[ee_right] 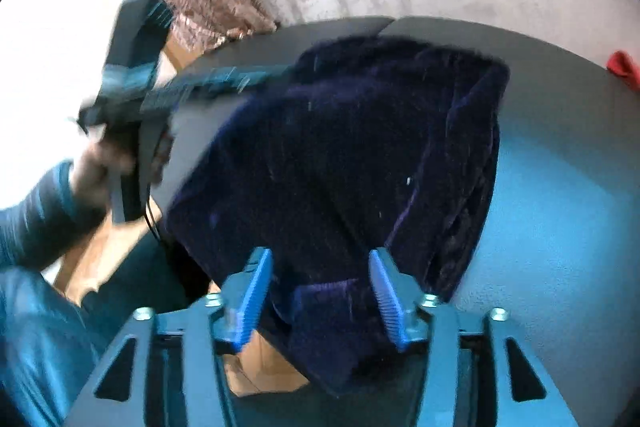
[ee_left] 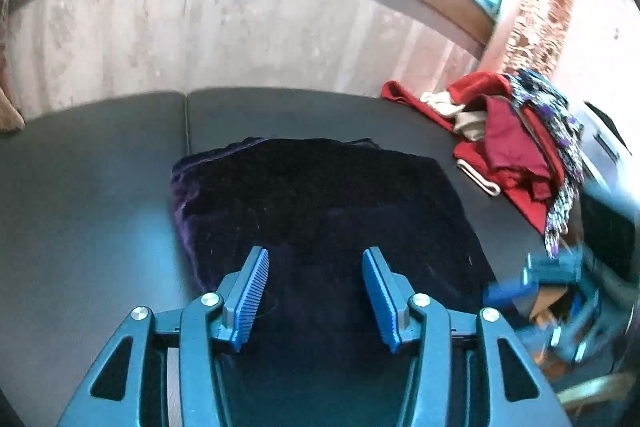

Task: Fold clothes

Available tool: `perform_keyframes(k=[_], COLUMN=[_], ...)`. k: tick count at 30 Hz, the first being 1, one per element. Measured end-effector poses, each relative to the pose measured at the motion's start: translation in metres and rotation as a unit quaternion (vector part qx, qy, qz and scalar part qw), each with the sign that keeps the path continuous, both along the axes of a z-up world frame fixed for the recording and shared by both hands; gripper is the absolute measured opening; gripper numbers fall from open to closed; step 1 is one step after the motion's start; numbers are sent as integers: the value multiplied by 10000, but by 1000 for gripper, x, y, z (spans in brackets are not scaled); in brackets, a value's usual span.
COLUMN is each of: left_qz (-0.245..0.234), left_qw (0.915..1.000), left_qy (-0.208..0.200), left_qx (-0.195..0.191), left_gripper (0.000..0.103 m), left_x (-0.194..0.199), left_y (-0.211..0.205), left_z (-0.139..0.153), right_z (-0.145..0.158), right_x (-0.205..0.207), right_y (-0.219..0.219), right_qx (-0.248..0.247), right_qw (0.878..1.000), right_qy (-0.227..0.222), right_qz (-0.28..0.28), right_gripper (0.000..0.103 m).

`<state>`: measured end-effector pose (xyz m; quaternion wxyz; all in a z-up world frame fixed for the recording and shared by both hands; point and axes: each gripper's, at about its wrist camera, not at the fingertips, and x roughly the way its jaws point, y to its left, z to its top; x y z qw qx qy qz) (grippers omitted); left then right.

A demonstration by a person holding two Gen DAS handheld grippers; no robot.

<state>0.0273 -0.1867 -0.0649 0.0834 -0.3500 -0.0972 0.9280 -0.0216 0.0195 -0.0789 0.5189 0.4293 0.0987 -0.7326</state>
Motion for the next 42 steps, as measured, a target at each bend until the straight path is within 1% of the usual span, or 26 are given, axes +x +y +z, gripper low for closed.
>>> perform_keyframes(k=[4,6,8,10,11,14,15,17,19,20,21,23,24,26,28,30,31,32,34,35,36,37,39,40,41,42], left_qz=[-164,-138,-41,110,177,364,426,550,674,794,944,1250,1343,1442,1400,1271,1194,1161,1101,1022,934,887,820,809,805,852], left_qw=[9996,9997,9995,9992,9993,9993,9991,9982,9969,9958,9945,9914,9898,9869,9825,9754,9708,9697,9705,9700,9690,9703,9744,9743,9735,9732], left_qy=[152,97,47,-43,-44,0,15,44,74,101,122,158,136,43,-116,-322,-452,-555,-734,-818,-900,-925,-934,-910,-875,-826], left_qx=[-199,-202,-312,-373,-315,-51,37,214,390,447,434,362,450,716,1223,1773,2030,2077,2016,2047,2101,2050,1873,1893,1953,1968], left_gripper=[51,52,53,53,53,53,53,53,54,57,65,66,68,69,70,70,71,72,72,72,75,75,76,76,74,66], left_x=[28,39,45,47,48,48,48,47,47,47,46,43,40,34,22,6,-5,-12,-25,-29,-33,-35,-39,-38,-37,-33], left_y=[15,19,22,24,23,16,13,9,4,-1,-9,-26,-35,-53,-68,-77,-79,-79,-74,-71,-68,-64,-57,-56,-56,-59], left_z=[-2,-10,-17,-23,-24,-22,-21,-20,-19,-16,-13,-6,-4,-2,-8,-18,-25,-32,-43,-48,-53,-55,-55,-55,-55,-53], right_z=[33,41,42,37,30,-10,-16,-16,-15,-15,-14,-7,-1,8,19,23,21,16,3,-6,-12,-16,-24,-28,-31,-31], right_x=[-22,-34,-54,-76,-85,-113,-115,-115,-117,-118,-118,-120,-119,-116,-114,-114,-114,-115,-117,-117,-116,-114,-108,-105,-103,-101], right_y=[-20,-35,-64,-89,-101,-129,-133,-135,-135,-136,-136,-129,-121,-99,-68,-37,-23,-12,8,14,15,10,-5,-13,-19,-25], right_qx=[-485,-629,-661,-526,-381,293,296,144,89,61,34,-170,-288,-593,-936,-1223,-1274,-1231,-1137,-1104,-1102,-1094,-1050,-1027,-976,-895], right_qw=[9985,9975,9970,9974,9979,9978,9980,9984,9987,9988,9989,9988,9984,9966,9928,9872,9851,9839,9809,9790,9777,9786,9834,9854,9875,9897], right_qy=[136,143,182,203,214,62,108,260,210,185,161,18,-33,-55,-189,-451,-568,-671,-936,-1130,-1276,-1308,-1182,-1118,-1027,-909], right_qz=[-217,-283,-364,-440,-482,-593,-554,-480,-458,-447,-437,-466,-495,-578,-726,-916,-1011,-1107,-1274,-1291,-1251,-1153,-895,-765,-684,-651], right_gripper=[66,68,69,70,70,70,71,71,73,74,77,78,80,87,98,103,103,103,103,103,103,103,103,103,103,103])
